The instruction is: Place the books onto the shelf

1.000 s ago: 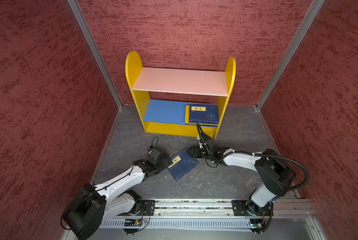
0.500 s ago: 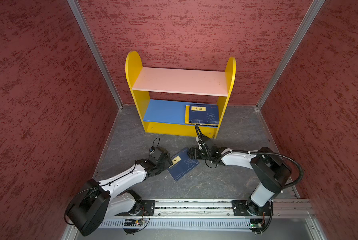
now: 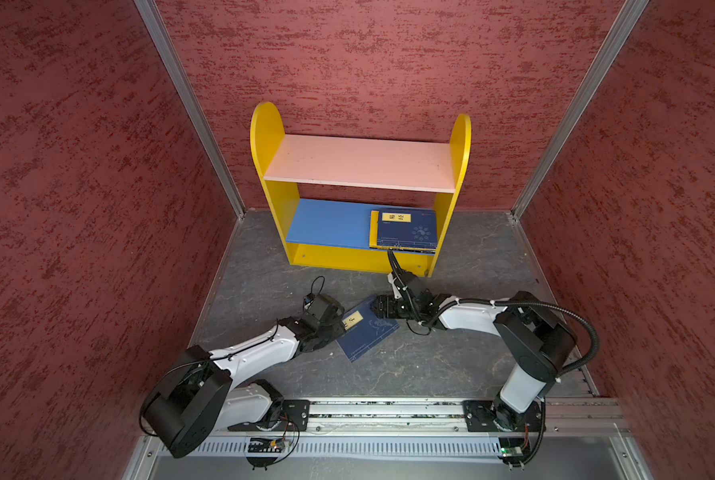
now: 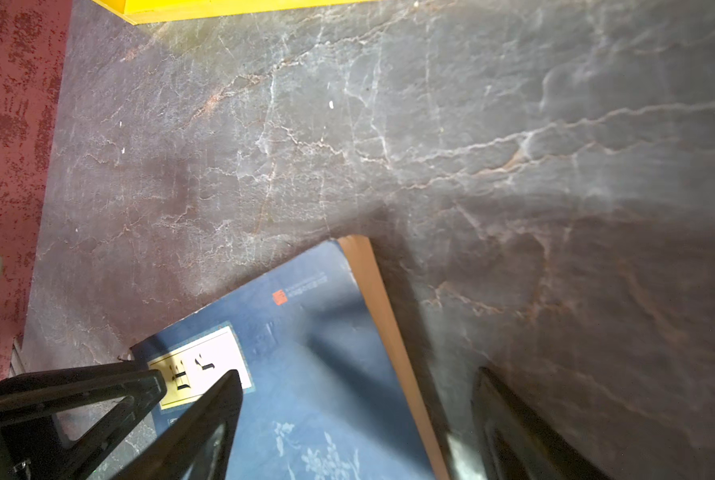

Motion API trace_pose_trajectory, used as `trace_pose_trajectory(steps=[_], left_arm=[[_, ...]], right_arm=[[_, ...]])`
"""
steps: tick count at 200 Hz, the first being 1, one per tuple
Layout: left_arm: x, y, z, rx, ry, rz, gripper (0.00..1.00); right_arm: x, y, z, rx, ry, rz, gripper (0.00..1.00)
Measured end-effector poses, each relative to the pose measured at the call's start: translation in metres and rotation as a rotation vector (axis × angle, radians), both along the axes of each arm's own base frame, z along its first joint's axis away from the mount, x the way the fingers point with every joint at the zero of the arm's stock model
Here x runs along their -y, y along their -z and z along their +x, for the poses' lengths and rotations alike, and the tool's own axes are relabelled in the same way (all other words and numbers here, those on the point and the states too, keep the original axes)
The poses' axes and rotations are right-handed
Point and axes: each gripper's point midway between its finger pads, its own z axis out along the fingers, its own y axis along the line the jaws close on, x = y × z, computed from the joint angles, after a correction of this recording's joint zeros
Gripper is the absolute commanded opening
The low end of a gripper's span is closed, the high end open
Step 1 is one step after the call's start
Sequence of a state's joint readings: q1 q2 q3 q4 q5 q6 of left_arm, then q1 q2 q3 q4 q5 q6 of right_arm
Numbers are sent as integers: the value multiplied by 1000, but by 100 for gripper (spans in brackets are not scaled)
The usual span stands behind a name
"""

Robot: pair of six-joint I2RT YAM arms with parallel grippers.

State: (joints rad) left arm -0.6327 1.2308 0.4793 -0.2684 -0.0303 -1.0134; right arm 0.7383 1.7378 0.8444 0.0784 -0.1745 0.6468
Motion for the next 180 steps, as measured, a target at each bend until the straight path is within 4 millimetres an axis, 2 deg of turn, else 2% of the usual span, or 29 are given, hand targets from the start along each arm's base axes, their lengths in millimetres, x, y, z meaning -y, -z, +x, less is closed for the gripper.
trace_pose_trajectory(steps=[16, 57, 74, 105, 122, 132, 164, 180], left_arm=[[3, -3, 2, 14, 15, -1, 43], [13, -14, 8, 74, 60, -14, 36], [17, -20, 10, 105, 75, -21, 28], [27, -36, 14, 174, 113, -48, 25], [30, -44, 16, 208, 124, -63, 15], [31, -48, 16, 223, 131, -66, 9], [32, -55, 17, 246, 138, -74, 6], [32, -58, 18, 250, 140, -75, 3]], right_arm=[[-1, 0, 0, -1, -5, 5, 86], [-3, 0, 0, 0, -10, 13, 84], [-4, 1, 1, 3, -10, 14, 83], [-7, 0, 4, 7, -10, 19, 83], [-7, 0, 5, 7, -9, 19, 83], [-7, 0, 5, 7, -10, 19, 84], [-7, -2, 5, 10, -7, 22, 92], [-6, -10, 5, 19, 0, 28, 95]])
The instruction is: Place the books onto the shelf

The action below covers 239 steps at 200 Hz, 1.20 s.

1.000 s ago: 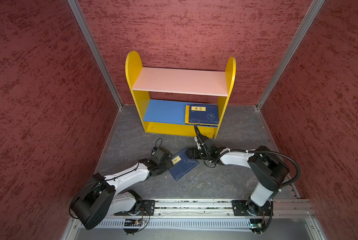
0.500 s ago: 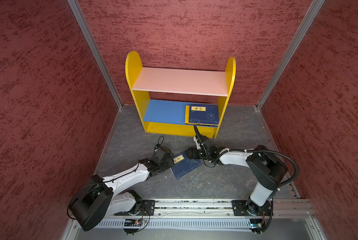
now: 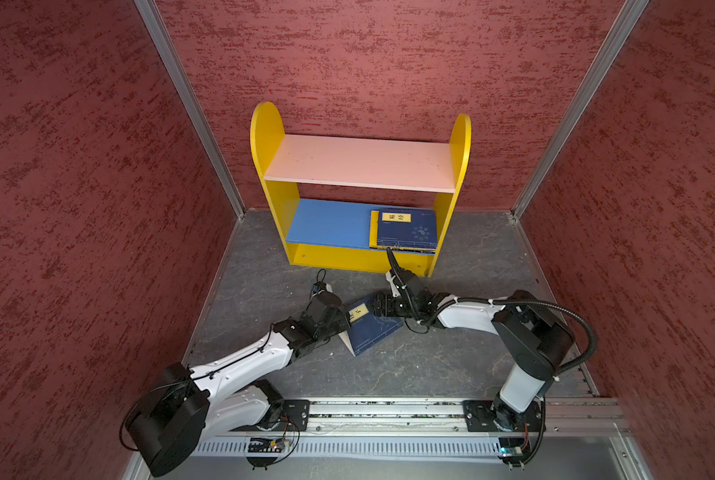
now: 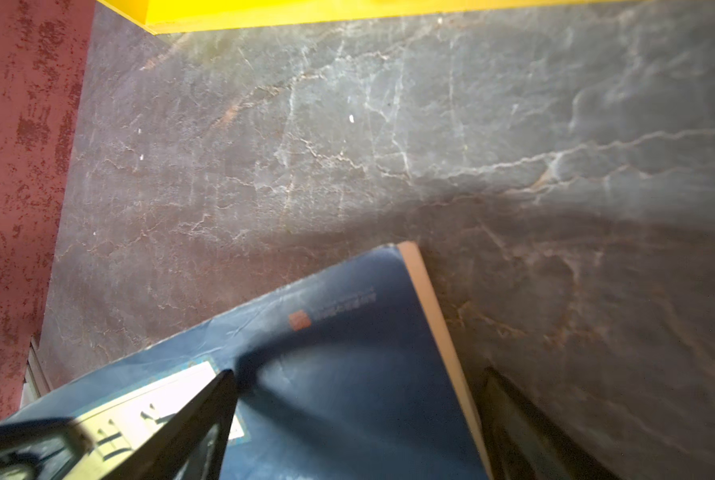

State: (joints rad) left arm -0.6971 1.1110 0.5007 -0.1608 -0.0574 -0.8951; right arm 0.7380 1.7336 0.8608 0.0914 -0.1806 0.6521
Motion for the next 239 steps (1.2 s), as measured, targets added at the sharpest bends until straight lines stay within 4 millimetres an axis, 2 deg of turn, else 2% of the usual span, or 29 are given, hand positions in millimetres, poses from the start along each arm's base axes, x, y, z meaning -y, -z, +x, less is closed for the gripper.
trace_pose_trajectory(steps=[38, 53, 68, 84, 108, 131, 153, 226, 239], left_arm=[[5, -15, 10, 4, -8, -46, 0], [5, -13, 13, -23, -28, -77, 0], [2, -9, 15, -59, -53, -107, 0], [0, -5, 18, -92, -78, -142, 0], [0, -4, 21, -124, -101, -198, 0], [2, -7, 26, -143, -113, -254, 0], [4, -8, 28, -156, -120, -299, 0], [11, 0, 23, -206, -121, -385, 0], [11, 0, 23, -206, -121, -392, 0]], right_arm=[[21, -41, 7, 41, 71, 60, 99], [38, -56, 10, 42, 118, 103, 98], [51, -62, 10, 23, 159, 143, 98], [65, -58, 4, -18, 194, 181, 98], [74, -40, -12, -111, 224, 232, 96], [75, -26, -26, -194, 237, 286, 94], [72, -20, -32, -242, 243, 347, 92], [54, -9, -24, -326, 266, 489, 83], [52, -8, -21, -330, 270, 511, 78]])
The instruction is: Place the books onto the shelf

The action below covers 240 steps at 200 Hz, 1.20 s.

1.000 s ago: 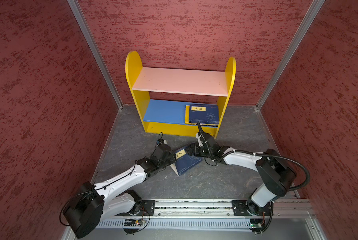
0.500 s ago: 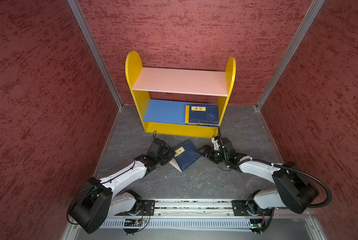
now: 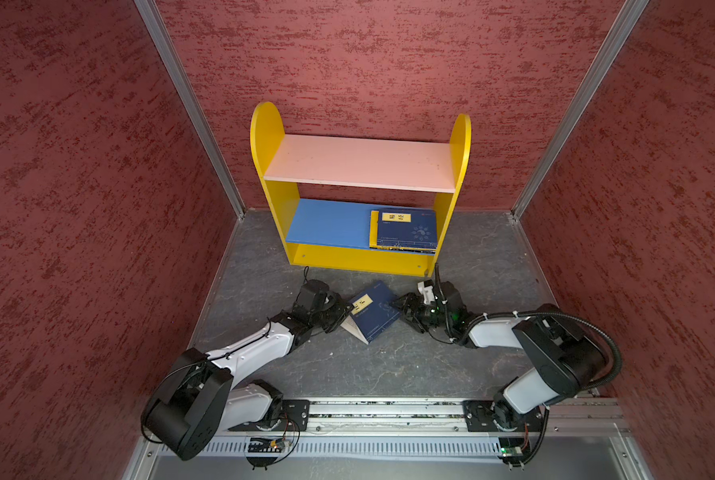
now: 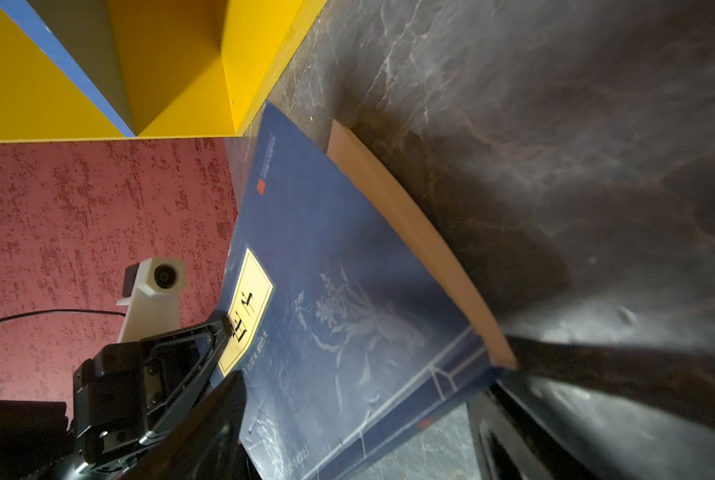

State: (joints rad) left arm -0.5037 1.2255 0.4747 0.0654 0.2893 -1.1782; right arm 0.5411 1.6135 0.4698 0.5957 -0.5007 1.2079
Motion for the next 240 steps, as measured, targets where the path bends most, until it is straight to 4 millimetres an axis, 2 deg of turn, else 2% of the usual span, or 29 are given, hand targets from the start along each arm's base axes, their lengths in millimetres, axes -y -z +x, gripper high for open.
trace_pose_trajectory(steps=[57, 80, 111, 122, 137, 176, 190, 212, 240], left_arm=[[-1, 0, 0, -6, 2, -17, 0], [-4, 5, -2, -18, -1, -13, 2], [-7, 7, -2, -27, -6, -10, 12], [-8, 7, -2, -27, -6, -9, 19], [-10, 8, -2, -33, -7, -9, 22], [-12, 14, -2, -47, -6, 3, 52], [-13, 17, -3, -60, -7, 9, 60], [-15, 20, -4, -70, -10, 18, 67], [-21, 23, -5, -83, -22, 34, 71]], right_arm=[[-7, 3, 6, -8, 16, 74, 44], [-7, 2, 6, -4, 21, 84, 36], [-5, 1, 7, 1, 32, 76, 30], [-4, -2, 8, 8, 35, 74, 27], [-3, -6, 9, 16, 45, 73, 24], [3, -8, 7, -4, 67, 42, 21], [6, -9, 6, -10, 74, 19, 20], [9, -20, 8, 21, 74, -16, 20], [11, -46, 8, 110, 45, -44, 20]])
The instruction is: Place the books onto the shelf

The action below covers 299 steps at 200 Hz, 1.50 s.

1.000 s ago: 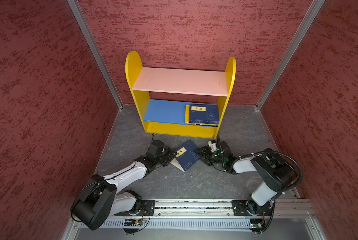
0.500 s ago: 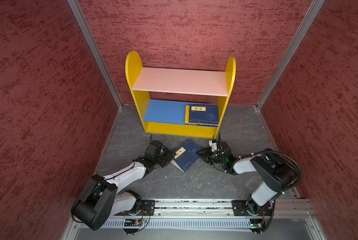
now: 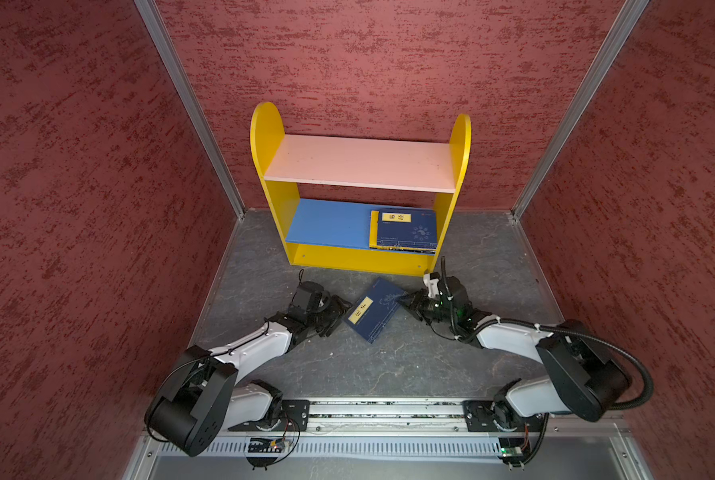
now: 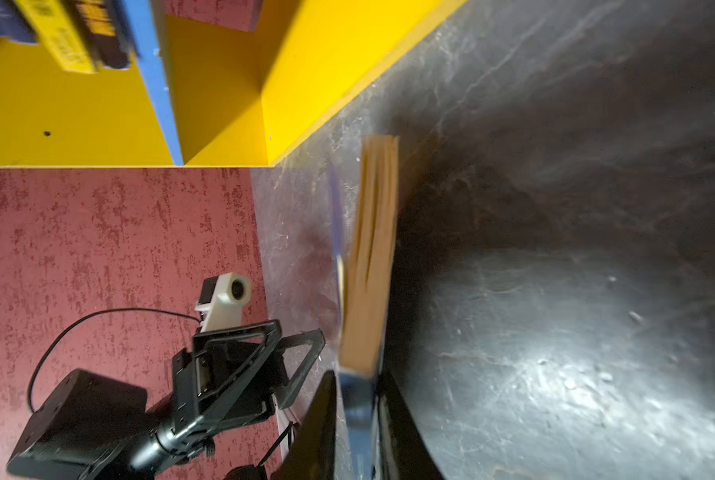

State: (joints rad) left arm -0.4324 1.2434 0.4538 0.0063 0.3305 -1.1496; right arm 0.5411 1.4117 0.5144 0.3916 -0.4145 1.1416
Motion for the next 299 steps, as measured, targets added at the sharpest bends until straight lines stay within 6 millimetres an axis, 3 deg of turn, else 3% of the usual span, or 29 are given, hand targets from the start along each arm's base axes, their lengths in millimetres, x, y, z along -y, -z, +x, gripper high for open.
trace_pose_trajectory(steps=[43, 77, 121, 144, 176, 202, 236, 299], left_arm=[[-26, -14, 6, 41, -72, 16, 72], [-55, -32, 8, 91, -145, 26, 73], [-64, -35, -1, 107, -155, 35, 74], [-58, -19, -13, 63, -120, 48, 74], [-29, -2, -32, 18, 4, 92, 73], [-14, 16, -40, -16, 69, 148, 73], [-8, 27, -31, -11, 85, 204, 69], [4, 23, -7, 68, 116, 246, 53]], right_arm=[[3, -32, -7, 124, -58, -30, 19], [4, -29, -10, 131, -79, -69, 18], [8, 2, -7, 66, -69, -137, 48], [18, 11, -2, 62, -29, -211, 62], [22, 16, 13, 99, 7, -266, 63], [22, 41, 19, 72, 11, -308, 64], [14, 66, 19, 36, -20, -360, 65], [-12, 68, 25, 70, -72, -373, 64]])
